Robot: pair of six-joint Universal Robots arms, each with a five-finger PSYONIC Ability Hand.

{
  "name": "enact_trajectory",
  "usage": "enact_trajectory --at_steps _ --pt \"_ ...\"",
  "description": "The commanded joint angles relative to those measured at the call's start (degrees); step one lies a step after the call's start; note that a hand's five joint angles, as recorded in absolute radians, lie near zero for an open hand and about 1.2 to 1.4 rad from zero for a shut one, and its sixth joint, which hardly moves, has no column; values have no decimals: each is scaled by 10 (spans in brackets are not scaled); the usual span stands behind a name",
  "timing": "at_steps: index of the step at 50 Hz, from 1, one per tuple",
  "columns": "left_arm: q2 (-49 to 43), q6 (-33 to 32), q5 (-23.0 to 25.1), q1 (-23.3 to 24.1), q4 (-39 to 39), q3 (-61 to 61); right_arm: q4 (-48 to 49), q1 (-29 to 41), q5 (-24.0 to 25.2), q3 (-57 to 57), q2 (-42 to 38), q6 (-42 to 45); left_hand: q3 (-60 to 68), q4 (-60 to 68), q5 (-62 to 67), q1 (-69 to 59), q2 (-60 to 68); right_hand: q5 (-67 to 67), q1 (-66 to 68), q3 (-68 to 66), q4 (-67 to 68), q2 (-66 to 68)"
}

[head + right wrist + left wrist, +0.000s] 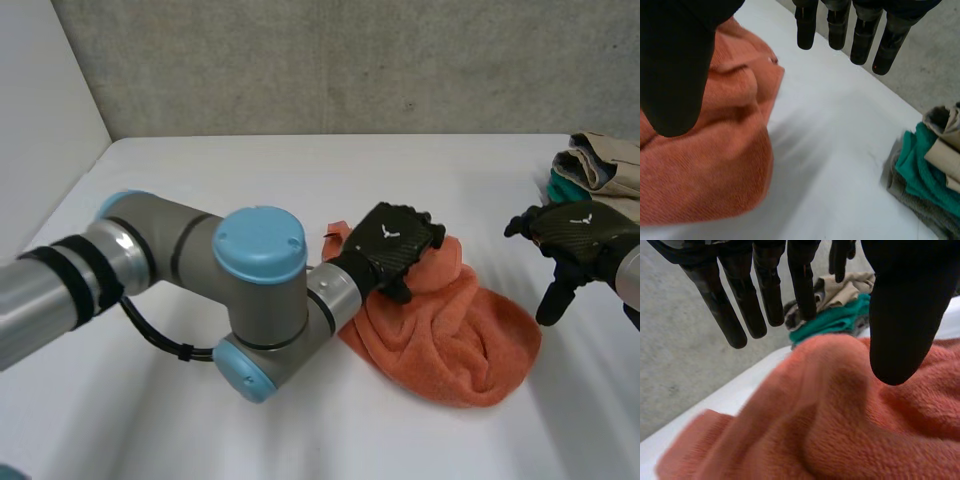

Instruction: Fold the laundry.

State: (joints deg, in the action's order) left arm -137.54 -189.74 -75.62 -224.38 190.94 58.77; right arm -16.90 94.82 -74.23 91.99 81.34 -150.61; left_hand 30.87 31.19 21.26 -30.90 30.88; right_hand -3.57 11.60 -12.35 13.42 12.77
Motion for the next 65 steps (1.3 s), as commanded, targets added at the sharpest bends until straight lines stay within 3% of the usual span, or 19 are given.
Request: enact_trajectory --at_steps 1,4,9,13,25,32,42,50,57,58,59,61,62,64,65 --pt "-50 -19 -6 3 -13 -37 18 -14 1 -1 -56 8 148 145 144 -148 148 36 -16 23 -34 -28" --pt "-61 -41 -29 1 -17 -45 18 -13 0 -8 -81 9 266 262 262 -265 266 36 -16 23 -34 -28" --pt "-37 -102 -135 0 -11 -37 19 -12 -2 -25 -105 8 491 488 487 -491 491 36 -16 23 -34 -28" --pt "18 -118 -180 -4 -11 -19 19 -10 2 -44 -114 8 491 488 487 -491 491 36 -16 23 -34 -28" --pt "224 -121 -180 -39 -11 93 0 -5 12 -146 -118 6 491 488 487 -491 491 36 -16 23 -34 -28" --pt "315 -120 -179 -60 -12 148 -43 11 108 -224 -192 30 491 488 487 -491 491 36 -16 23 -34 -28" --pt "374 -120 -179 -60 -12 203 -52 105 175 -331 -325 24 491 488 487 -491 491 36 -16 23 -34 -28" --pt "412 -119 -180 -66 -12 212 -13 173 174 -412 -424 -75 491 488 487 -491 491 36 -16 23 -34 -28" --pt "424 -121 -177 -84 -11 210 18 201 176 -417 -452 -133 491 488 487 -491 491 36 -16 23 -34 -28" --pt "424 -121 -177 -88 -11 210 23 204 172 -423 -457 -133 491 488 487 -491 491 4 16 -8 -3 4" --pt "423 -121 -177 -91 -11 209 28 205 170 -428 -460 -135 491 488 487 -491 491 -130 150 -143 132 138" --pt "418 -121 -177 -106 -10 202 49 204 161 -443 -465 -138 491 488 487 -491 491 -476 496 -489 478 484" --pt "415 -121 -177 -113 -8 200 85 204 134 -466 -468 -142 491 488 487 -491 491 -662 682 -675 664 670" --pt "403 -121 -177 -131 7 186 131 205 87 -480 -464 -144 491 488 487 -491 491 -664 684 -677 666 672" --pt "394 -121 -178 -136 18 178 181 207 29 -489 -457 -148 491 488 487 -491 491 -664 684 -677 666 672"
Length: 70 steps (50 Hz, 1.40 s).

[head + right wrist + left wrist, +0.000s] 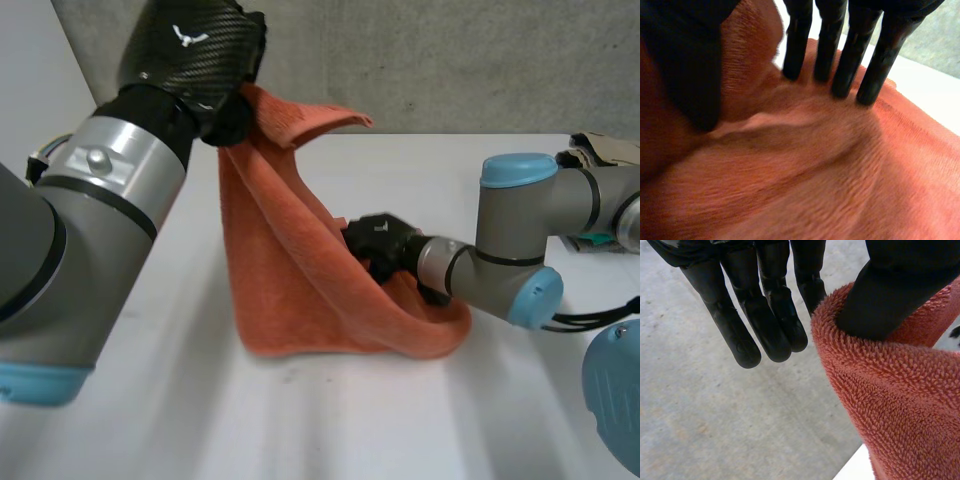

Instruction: Fold the laundry.

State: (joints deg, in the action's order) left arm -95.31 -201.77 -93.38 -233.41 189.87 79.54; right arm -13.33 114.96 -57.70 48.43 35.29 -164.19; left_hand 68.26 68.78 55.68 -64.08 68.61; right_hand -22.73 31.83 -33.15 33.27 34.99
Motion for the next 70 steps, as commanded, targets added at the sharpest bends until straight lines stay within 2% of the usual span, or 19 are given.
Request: enact_trajectory --at_steps 1,4,8,14,20,23,26,27,29,33,38,47,54,66,67,69,70 --pt "-38 0 0 -49 39 -38 173 5 -165 -55 11 -13 117 112 143 -159 114 -473 482 -469 467 450" --pt "-70 1 -3 -67 87 -76 286 3 -248 -51 54 -13 117 112 143 -159 114 -473 482 -469 467 450" --pt "-96 1 -9 -90 151 -126 393 1 -276 -30 106 -10 117 112 143 -159 114 -473 482 -469 467 450" --pt "-117 2 -37 -102 224 -146 444 1 -277 42 195 -5 117 112 143 -159 114 -473 482 -469 467 450" --pt "-124 23 -43 -102 222 -93 422 -4 -265 131 257 -2 117 112 143 -159 114 -473 482 -469 467 450" --pt "-123 35 -38 -101 223 -60 390 -16 -248 161 262 -4 117 112 143 -159 114 -473 482 -469 467 450" --pt "-120 38 -37 -98 221 -46 326 -19 -196 176 253 -7 117 112 143 -159 114 -158 167 -154 153 136" --pt "-118 38 -36 -96 221 -42 287 -21 -163 176 235 -10 117 112 143 -159 114 86 -77 90 -91 -109" --pt "-110 39 -26 -90 217 -33 250 -22 -133 173 214 -10 117 112 143 -159 114 227 -218 231 -233 -250" --pt "-75 39 -8 -79 198 -20 164 -30 -88 140 169 -11 117 112 143 -159 114 227 -218 231 -233 -250" --pt "-39 39 10 -62 171 -4 116 -30 -84 87 119 -19 117 112 143 -159 114 227 -218 231 -233 -250" --pt "43 38 22 -37 161 49 119 -19 -74 -5 51 -144 117 112 143 -159 114 227 -218 231 -233 -250" --pt "100 38 43 -25 159 88 123 21 -45 -64 8 -191 117 112 143 -159 114 227 -218 231 -233 -250" --pt "162 37 48 -10 155 127 216 104 -40 -89 -39 -299 117 112 143 -159 114 227 -218 231 -233 -250" --pt "163 37 48 -10 155 128 219 106 -42 -89 -42 -300 117 112 143 -159 114 178 -169 183 -184 -201" --pt "162 38 47 -11 156 130 225 110 -47 -90 -45 -300 117 112 143 -159 114 -46 55 -42 41 24" --pt "162 38 48 -11 157 131 231 110 -61 -95 -49 -299 117 112 143 -159 114 -349 358 -345 344 327"
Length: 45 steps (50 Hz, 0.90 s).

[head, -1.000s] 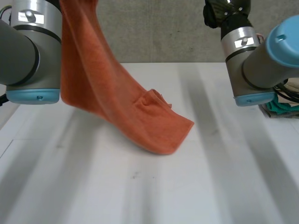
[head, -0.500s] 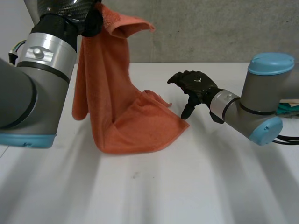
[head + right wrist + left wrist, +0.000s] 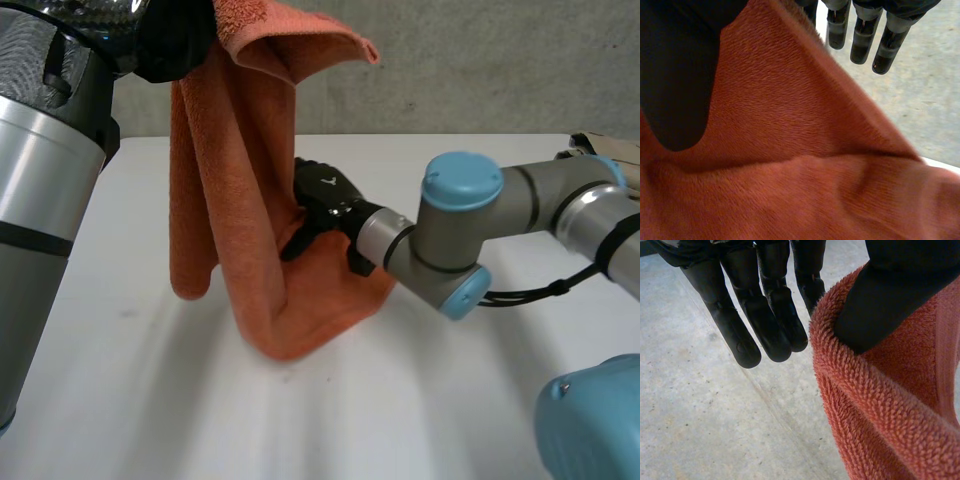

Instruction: Fold the laundry.

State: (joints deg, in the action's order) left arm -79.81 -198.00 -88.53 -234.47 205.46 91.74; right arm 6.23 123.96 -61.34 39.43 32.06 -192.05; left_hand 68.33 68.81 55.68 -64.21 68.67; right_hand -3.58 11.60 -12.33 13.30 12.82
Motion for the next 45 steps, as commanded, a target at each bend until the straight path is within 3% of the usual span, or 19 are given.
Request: enact_trajectory --at_steps 1,6,9,15,19,24,29,34,39,45 --pt "6 1 -1 -1 2 10 40 20 -36 -8 -17 -19 117 112 143 -158 113 -663 683 -675 666 671" --pt "-2 1 -7 -16 4 10 51 -4 -152 -8 6 -6 117 112 143 -158 113 -664 684 -677 667 672" --pt "-11 1 -9 -34 6 10 54 -50 -200 24 69 56 117 112 143 -158 113 -664 684 -677 667 672" --pt "-71 2 -23 -107 7 2 57 -110 -179 131 215 231 117 112 143 -158 113 -664 684 -677 667 672" --pt "-124 1 -45 -119 7 -2 23 -119 -149 235 315 348 117 112 143 -158 113 -664 684 -677 667 672" --pt "-200 2 -61 -119 1 -2 -84 -120 -148 308 369 410 117 112 143 -158 113 -664 684 -677 667 672" --pt "-302 2 -70 -100 -14 -11 -199 -117 -149 339 366 460 117 112 143 -158 113 -664 684 -677 667 672" --pt "-390 2 -74 -74 -24 -74 -221 -116 -177 321 306 529 117 112 143 -158 113 -664 684 -677 667 672" --pt "-448 1 -85 -74 -24 -173 -153 -111 -252 223 227 566 117 112 143 -158 113 -664 684 -677 667 672" --pt "-484 0 -86 -77 -16 -334 10 -112 -272 126 186 570 117 112 143 -158 113 -664 684 -677 667 672"
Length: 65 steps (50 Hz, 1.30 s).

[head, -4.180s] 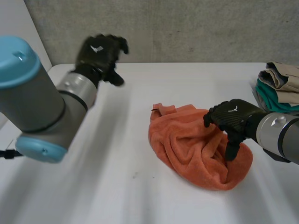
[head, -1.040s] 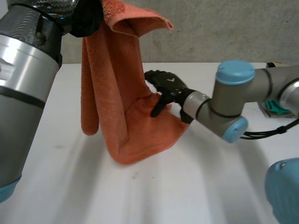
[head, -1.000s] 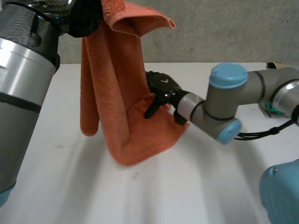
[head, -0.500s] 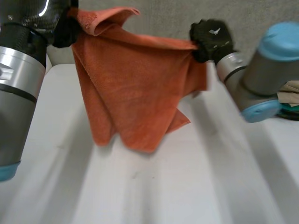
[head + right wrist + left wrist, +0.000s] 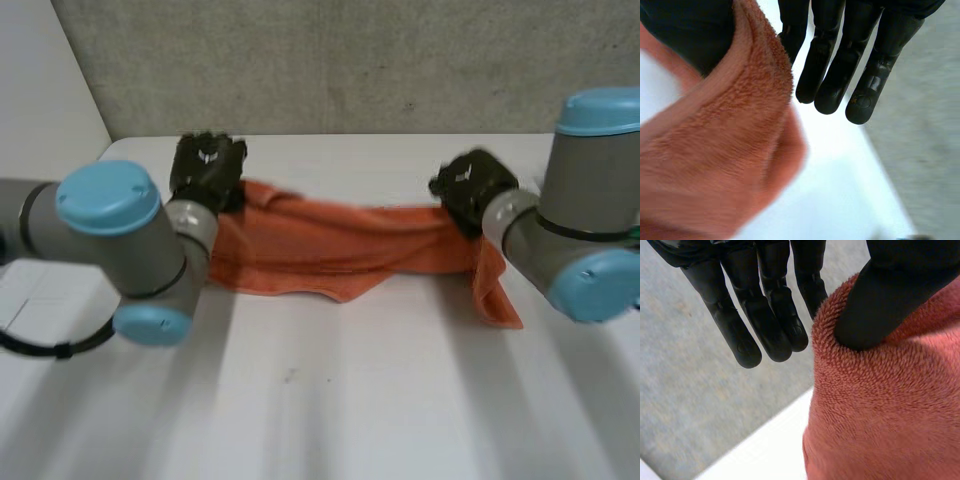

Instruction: Fold the laundry.

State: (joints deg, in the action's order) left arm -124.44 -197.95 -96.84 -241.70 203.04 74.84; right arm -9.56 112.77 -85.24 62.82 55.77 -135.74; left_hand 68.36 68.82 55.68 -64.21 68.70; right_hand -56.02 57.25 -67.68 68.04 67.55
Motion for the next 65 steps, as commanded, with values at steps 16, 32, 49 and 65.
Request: enact_trajectory --at_steps 16,32,49,65 --pt "34 17 -9 -10 170 -129 402 1 16 -28 31 10 116 112 143 -158 113 -140 227 -123 120 124" --pt "75 66 -10 -13 119 228 121 10 -9 238 66 15 116 112 143 -158 113 -140 227 -123 120 124" --pt "182 57 7 -3 -33 256 212 9 -5 325 55 14 -479 -483 -452 437 -482 -140 227 -123 120 124" --pt "121 -191 242 -6 -53 203 212 11 -5 332 54 14 -447 -452 -420 405 -450 -140 227 -123 120 124"
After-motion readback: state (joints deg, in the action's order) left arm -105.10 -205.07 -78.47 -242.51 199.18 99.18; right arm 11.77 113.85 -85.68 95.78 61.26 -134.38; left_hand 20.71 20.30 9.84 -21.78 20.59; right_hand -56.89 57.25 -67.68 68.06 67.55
